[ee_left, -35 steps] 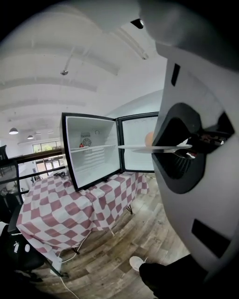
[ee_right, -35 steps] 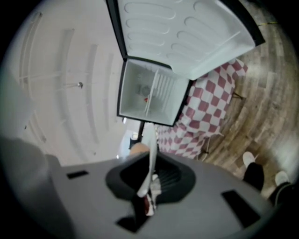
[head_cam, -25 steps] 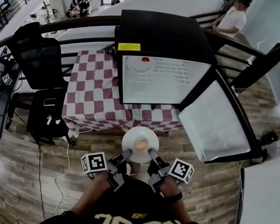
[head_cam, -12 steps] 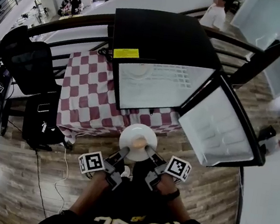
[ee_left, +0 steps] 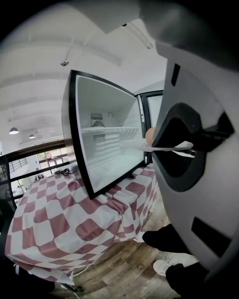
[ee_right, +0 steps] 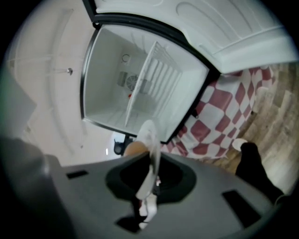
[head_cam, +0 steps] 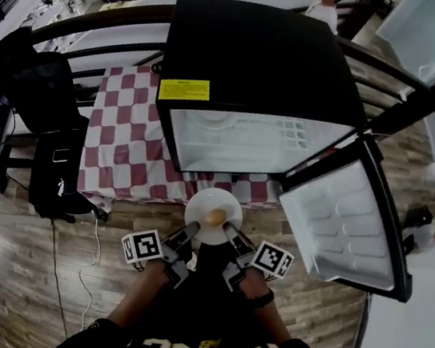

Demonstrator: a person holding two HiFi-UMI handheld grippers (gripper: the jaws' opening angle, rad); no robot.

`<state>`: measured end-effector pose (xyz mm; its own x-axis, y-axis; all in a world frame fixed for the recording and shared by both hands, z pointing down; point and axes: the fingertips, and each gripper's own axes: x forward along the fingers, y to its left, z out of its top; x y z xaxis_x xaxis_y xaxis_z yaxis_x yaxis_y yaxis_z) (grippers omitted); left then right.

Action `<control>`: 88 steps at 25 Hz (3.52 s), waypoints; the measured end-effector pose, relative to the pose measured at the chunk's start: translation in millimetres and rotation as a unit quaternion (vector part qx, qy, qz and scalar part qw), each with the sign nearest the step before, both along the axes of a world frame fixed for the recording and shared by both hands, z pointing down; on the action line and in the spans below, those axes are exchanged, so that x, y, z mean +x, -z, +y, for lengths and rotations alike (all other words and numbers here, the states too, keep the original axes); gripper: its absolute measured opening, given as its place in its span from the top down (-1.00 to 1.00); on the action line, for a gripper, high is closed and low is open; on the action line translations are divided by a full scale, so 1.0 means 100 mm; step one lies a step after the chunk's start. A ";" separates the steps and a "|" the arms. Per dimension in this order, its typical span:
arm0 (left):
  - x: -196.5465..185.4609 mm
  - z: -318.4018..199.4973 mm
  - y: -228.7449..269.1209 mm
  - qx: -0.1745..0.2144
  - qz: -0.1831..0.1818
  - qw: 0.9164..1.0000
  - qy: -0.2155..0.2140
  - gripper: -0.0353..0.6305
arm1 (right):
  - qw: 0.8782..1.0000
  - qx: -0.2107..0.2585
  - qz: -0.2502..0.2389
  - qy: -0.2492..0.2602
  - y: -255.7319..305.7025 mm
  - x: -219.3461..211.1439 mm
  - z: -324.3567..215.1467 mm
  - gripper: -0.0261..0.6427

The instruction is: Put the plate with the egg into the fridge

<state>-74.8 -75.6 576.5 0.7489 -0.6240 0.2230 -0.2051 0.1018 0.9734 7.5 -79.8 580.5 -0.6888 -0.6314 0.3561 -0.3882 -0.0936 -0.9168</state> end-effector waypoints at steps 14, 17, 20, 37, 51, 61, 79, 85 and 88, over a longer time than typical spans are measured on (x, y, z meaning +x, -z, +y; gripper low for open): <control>0.06 -0.64 -0.66 -0.035 -0.036 0.997 0.065 0.80 | 0.999 0.011 0.015 0.033 -0.63 0.07 -0.70 0.81; 0.05 -0.78 -0.80 -0.040 -0.040 0.995 0.083 0.80 | 0.999 0.012 0.013 0.033 -0.75 0.07 -0.87 0.81; 0.05 -0.93 -0.89 -0.042 -0.044 0.994 0.094 0.80 | 0.999 0.011 0.010 0.028 -0.86 0.07 -1.03 0.81; 0.01 -1.54 -1.25 -0.048 -0.044 0.985 0.158 0.80 | 1.000 0.004 0.011 -0.026 -1.21 0.10 -1.73 0.81; 0.05 -1.81 -1.34 -0.055 -0.041 0.976 0.208 0.80 | 0.996 -0.012 0.066 -0.063 -1.28 0.19 -2.06 0.80; -0.04 -1.94 -1.36 -0.060 -0.031 0.964 0.259 0.80 | 0.991 0.002 0.128 -0.024 -1.26 0.11 -2.19 0.77; 0.06 -1.99 -1.33 -0.052 -0.035 0.974 0.219 0.79 | 0.961 0.052 0.264 0.067 -1.24 0.15 -2.26 0.59; 0.13 -1.99 -1.33 -0.064 -0.039 0.977 0.197 0.77 | 0.942 0.069 0.315 0.088 -1.24 0.20 -2.35 0.52; 0.16 -1.97 -1.29 -0.065 -0.045 0.979 0.186 0.76 | 0.925 0.079 0.358 0.099 -1.25 0.25 -2.38 0.44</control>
<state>-58.8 -272.8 705.1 0.4483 -0.8119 0.3739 -0.2150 0.3081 0.9267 32.6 -318.1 705.7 -0.4198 -0.6015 0.6797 -0.8963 0.1567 -0.4149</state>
